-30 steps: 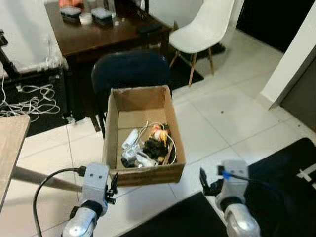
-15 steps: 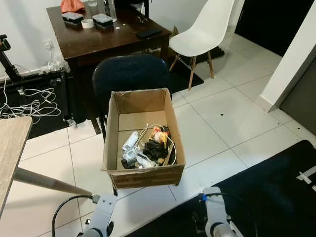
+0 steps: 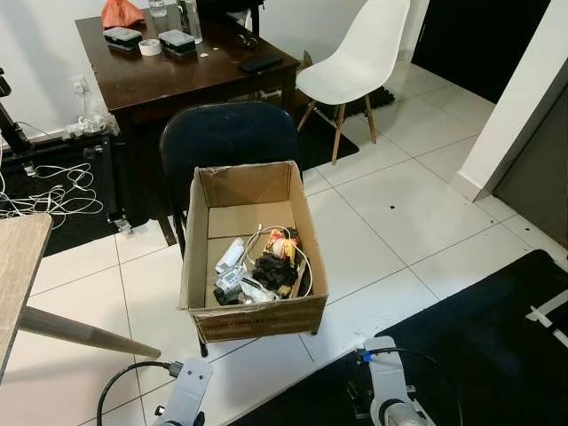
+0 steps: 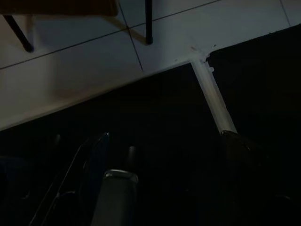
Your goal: Picking trash to rubbish bin
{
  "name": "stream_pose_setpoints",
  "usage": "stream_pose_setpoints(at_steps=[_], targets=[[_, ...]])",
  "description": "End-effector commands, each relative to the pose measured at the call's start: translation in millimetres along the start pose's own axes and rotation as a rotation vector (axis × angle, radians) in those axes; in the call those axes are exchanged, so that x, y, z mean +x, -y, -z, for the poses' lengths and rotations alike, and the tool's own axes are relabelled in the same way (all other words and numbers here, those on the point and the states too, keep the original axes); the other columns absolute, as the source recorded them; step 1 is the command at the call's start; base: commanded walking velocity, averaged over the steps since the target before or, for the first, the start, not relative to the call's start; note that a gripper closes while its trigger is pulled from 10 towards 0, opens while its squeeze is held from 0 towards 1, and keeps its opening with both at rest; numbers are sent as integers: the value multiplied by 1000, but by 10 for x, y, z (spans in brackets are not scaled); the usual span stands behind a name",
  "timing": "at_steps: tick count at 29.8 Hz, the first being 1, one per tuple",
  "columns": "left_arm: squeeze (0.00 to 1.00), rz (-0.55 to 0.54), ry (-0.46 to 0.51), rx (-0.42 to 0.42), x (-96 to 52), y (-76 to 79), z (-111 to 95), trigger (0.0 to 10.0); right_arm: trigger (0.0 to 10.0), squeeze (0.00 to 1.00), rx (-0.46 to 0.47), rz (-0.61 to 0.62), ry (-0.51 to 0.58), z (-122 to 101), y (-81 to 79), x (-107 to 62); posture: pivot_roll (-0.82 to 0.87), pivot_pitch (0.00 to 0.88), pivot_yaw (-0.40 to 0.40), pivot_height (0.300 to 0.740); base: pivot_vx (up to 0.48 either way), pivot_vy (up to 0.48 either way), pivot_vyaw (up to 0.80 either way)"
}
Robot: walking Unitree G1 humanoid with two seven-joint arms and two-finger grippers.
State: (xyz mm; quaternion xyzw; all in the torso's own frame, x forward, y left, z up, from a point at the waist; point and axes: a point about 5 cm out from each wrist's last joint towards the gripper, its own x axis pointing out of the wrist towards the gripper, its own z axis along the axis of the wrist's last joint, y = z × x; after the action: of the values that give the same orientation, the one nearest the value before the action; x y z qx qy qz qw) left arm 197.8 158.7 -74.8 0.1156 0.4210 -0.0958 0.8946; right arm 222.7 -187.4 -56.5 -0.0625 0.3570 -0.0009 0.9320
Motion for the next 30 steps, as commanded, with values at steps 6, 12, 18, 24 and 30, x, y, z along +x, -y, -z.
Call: stream_pose_setpoints(at_steps=[6, 12, 18, 24, 30], targets=[[0, 10, 4, 7, 16, 61, -7, 10000, 10000, 0, 4, -31, -17, 56, -27, -5, 30, 105, 52, 740, 0, 0, 0], [0, 2, 12, -14, 21, 49, -23, 10000, 10000, 0, 15, -21, -27, 50, -23, 3, 32, 105, 51, 740, 0, 0, 0], [0, 3, 13, -16, 28, 53, -36, 10000, 10000, 0, 19, -22, -25, 15, -21, 18, 36, 108, 51, 740, 0, 0, 0], [0, 4, 12, -1, 29, 10, -45, 10000, 10000, 0, 10, -24, -16, -43, -47, 38, 39, 126, 69, 740, 0, 0, 0], [0, -10, 30, 16, 41, -102, -134, 10000, 10000, 0, 19, -19, 28, -195, -87, 78, 36, 133, 66, 740, 0, 0, 0]])
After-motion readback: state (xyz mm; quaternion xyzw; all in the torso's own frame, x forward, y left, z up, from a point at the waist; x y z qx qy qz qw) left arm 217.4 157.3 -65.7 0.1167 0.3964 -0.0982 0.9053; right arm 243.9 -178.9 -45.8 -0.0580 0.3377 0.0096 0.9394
